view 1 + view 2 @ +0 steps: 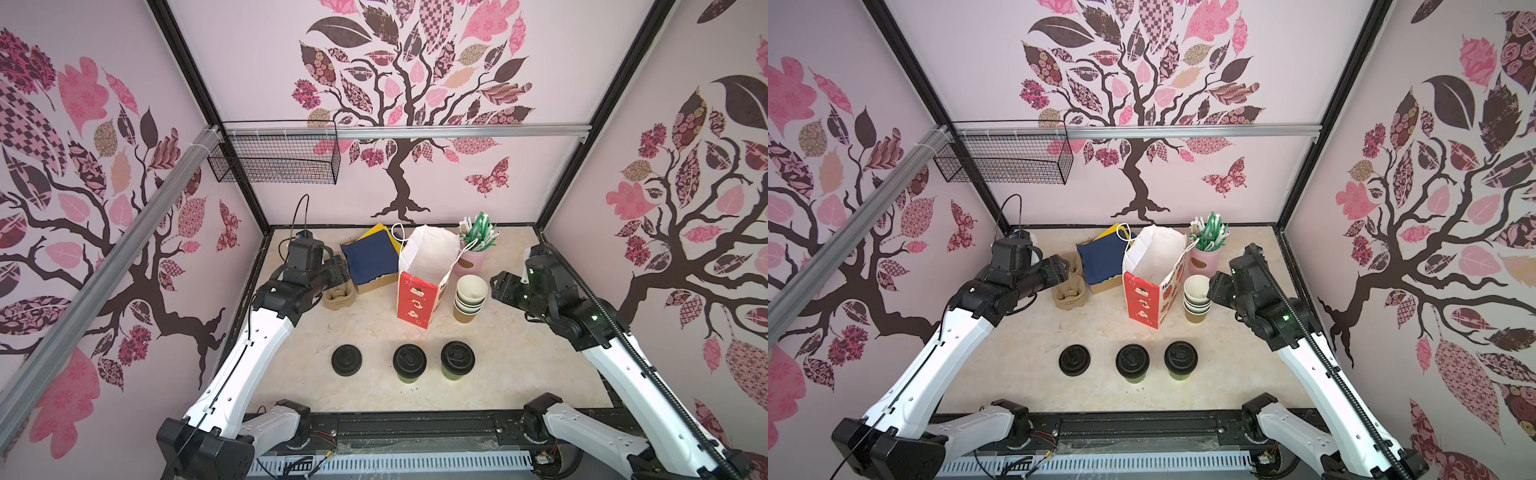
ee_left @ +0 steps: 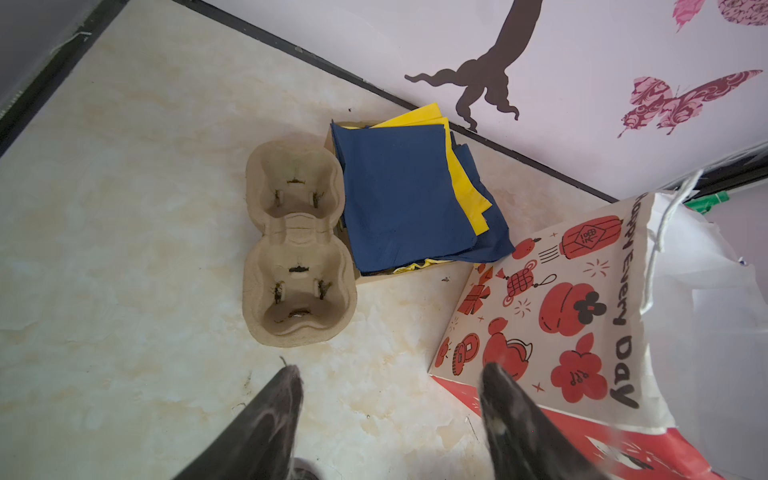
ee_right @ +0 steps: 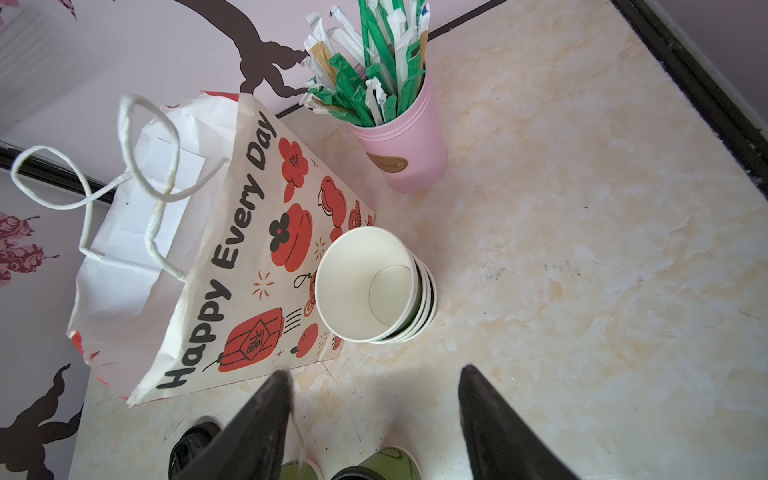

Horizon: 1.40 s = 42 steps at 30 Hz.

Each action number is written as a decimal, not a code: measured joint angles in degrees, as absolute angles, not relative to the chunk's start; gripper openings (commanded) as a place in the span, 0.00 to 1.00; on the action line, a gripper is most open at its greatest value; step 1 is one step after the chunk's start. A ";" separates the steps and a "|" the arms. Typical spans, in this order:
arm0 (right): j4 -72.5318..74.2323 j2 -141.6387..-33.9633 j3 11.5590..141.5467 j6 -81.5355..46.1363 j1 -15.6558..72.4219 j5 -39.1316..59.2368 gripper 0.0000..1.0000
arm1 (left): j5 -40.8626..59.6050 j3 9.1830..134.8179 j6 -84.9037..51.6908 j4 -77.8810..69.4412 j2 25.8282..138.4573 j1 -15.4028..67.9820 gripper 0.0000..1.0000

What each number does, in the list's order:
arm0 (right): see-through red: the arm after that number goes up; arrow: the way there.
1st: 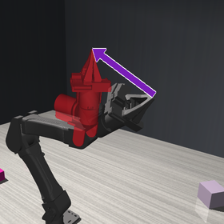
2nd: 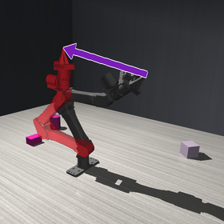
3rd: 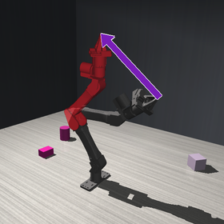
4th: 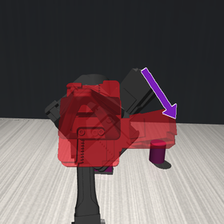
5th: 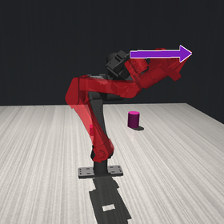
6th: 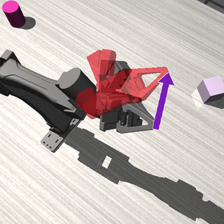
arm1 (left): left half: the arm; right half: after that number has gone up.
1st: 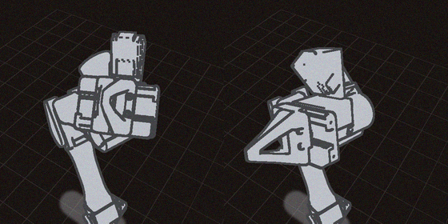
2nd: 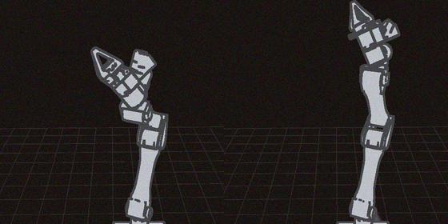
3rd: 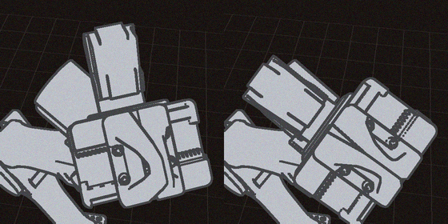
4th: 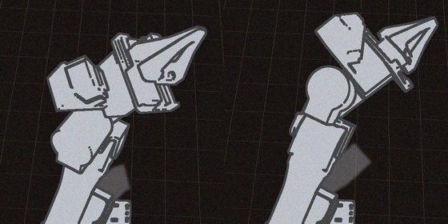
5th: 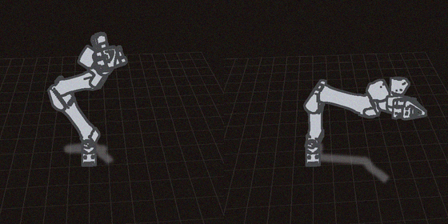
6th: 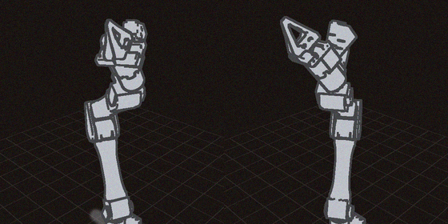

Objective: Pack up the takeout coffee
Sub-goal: 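Grasp the pulp cup carrier with the left gripper while the right hovers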

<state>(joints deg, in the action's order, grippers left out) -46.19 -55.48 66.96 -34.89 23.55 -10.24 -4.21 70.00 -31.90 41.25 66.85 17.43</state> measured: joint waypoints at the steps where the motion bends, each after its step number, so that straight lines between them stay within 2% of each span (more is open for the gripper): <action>1: -46.06 -55.90 66.74 -34.96 23.55 -10.20 0.68 | -3.44 70.00 -31.88 40.97 67.31 17.19 0.71; 4: -45.34 -57.25 66.67 -35.33 23.55 -10.07 0.68 | -2.24 70.02 -31.66 39.99 69.25 16.03 0.71; 8: -43.90 -58.48 66.70 -35.33 23.55 -10.09 0.68 | -0.45 70.28 -31.42 39.94 74.61 12.80 0.66; 15: -42.54 -60.99 67.53 -33.93 23.55 -11.16 0.68 | -0.12 76.97 -28.47 45.60 90.59 8.64 0.65; 25: -41.69 -62.63 68.01 -31.62 23.55 -12.47 0.69 | -2.66 97.82 -21.43 56.64 110.98 6.90 0.60; 42: -41.17 -62.22 67.22 -32.77 23.55 -14.00 0.69 | -4.91 104.95 -18.46 61.28 118.78 6.83 0.48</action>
<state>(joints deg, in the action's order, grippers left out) -41.17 -62.22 67.22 -32.77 23.55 -14.00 -4.91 104.95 -18.46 61.28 118.78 6.83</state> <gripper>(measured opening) 0.691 0.489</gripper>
